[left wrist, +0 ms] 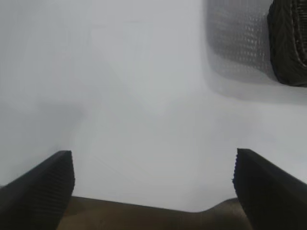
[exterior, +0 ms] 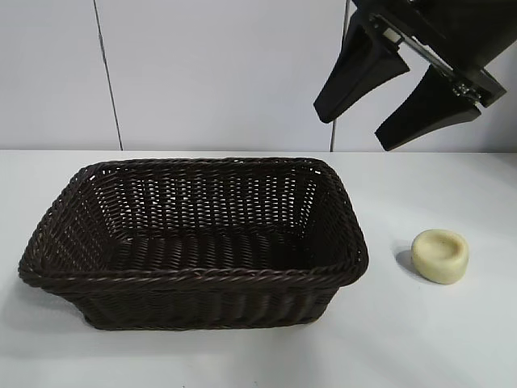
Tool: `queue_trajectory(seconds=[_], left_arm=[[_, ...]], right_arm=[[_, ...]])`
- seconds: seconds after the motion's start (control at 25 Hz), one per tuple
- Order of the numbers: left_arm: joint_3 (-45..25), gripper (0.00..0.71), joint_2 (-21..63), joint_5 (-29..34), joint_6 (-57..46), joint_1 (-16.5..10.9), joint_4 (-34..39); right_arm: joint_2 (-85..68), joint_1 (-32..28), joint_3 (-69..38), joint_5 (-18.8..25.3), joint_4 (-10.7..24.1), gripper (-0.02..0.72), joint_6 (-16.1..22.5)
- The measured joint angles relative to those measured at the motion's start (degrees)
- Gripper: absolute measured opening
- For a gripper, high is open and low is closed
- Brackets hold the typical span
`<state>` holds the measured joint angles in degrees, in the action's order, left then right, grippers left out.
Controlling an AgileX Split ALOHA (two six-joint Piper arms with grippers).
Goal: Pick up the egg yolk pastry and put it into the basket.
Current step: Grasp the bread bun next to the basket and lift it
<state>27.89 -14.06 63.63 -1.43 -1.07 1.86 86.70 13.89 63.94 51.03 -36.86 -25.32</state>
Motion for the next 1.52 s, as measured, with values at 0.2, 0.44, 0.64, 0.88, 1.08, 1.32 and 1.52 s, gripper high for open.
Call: queue_trajectory(seconds=[0.2,0.44,0.64,0.88,1.08,1.32,1.52], left_arm=[[0.00,0.652,6.97,0.11,0.00,0.00,0.00],[0.00,0.652,13.45,0.27,0.00,0.00,0.00],[0.00,0.652,14.77,0.58,0.00,0.00,0.00],[0.00,0.652,14.77,0.58,0.00,0.06,0.00],[0.00,0.652,14.77,0.58,0.00,0.06,0.00],[0.00,0.652,14.77,0.59,0.00,0.06,0.00],[0.00,0.652,14.77,0.59,0.00,0.06,0.00]], right_arm=[[0.00,0.00,0.00,0.00,0.00,0.568,0.00],[0.00,0.00,0.00,-0.11,0.00,0.568,0.00],[0.00,0.00,0.00,-0.17,-0.19,0.568,0.04],[0.00,0.00,0.00,0.07,0.98,0.568,2.62],[0.00,-0.61,0.00,0.13,3.51,0.568,3.56],[0.00,-8.47,0.00,0.70,4.66,0.568,4.51],[0.00,-14.75,0.00,0.92,6.04,0.568,4.56]])
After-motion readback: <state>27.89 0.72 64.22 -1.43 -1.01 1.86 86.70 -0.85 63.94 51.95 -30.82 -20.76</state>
